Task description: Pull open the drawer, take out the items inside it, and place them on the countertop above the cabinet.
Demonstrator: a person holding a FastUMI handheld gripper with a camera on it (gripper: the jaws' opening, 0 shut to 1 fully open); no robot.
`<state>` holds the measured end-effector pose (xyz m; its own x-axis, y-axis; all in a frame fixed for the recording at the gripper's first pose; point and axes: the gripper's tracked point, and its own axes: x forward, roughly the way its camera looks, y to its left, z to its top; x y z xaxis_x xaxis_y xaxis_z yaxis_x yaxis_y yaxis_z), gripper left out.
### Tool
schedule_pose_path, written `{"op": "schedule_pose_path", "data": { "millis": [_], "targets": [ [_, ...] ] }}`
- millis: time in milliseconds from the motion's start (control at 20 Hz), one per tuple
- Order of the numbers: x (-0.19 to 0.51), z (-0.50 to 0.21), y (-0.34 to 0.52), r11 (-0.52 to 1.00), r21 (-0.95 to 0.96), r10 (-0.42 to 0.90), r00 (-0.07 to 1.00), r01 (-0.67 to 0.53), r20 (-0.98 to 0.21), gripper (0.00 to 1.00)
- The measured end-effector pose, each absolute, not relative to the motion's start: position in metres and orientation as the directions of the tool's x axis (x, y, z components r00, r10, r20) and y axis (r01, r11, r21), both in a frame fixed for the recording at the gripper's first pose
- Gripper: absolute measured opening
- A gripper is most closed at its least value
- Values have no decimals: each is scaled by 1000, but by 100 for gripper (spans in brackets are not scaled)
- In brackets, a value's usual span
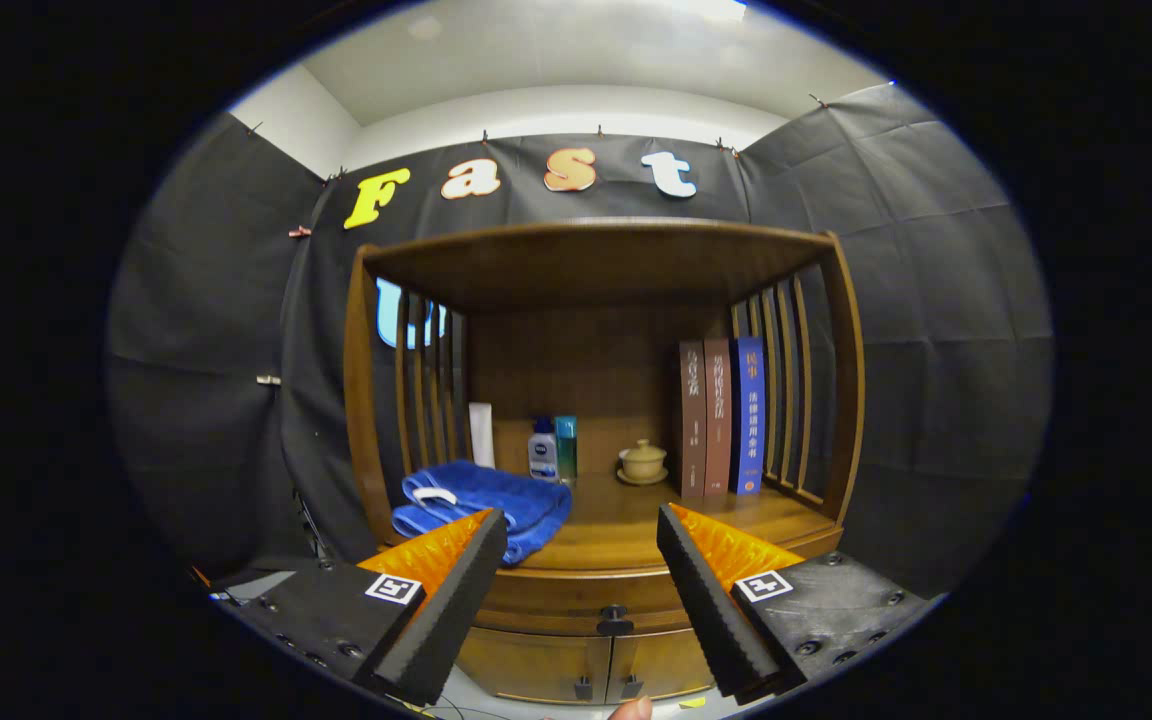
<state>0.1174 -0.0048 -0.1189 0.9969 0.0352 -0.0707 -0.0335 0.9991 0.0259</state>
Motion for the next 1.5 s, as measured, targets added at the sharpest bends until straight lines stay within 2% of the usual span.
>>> {"op": "schedule_pose_path", "data": {
  "millis": [500, 800, 850, 950, 1050, 1100, 1150, 1200, 1250, 1500],
  "targets": [
    [160, -277, -23, 999, 38, 3, 964, 7, -266, 99],
    [180, -309, -32, 998, 54, -13, 943, 33, -332, 65],
    [178, -315, -32, 997, 59, -20, 938, 43, -347, 56],
    [176, -319, -34, 997, 52, -27, 920, 51, -390, 56],
    [180, -325, -34, 998, 46, -28, 931, 48, -364, 47],
    [178, -323, -33, 998, 36, -30, 940, 45, -341, 47],
    [177, -322, -33, 999, 14, -30, 943, 36, -331, 40],
    [177, -322, -32, 1000, -5, -28, 945, 28, -325, 40],
    [178, -322, -33, 1000, -15, -24, 945, 20, -327, 32],
    [155, -319, -35, 1000, 14, -15, 940, 21, -341, 32]
  ]
}}
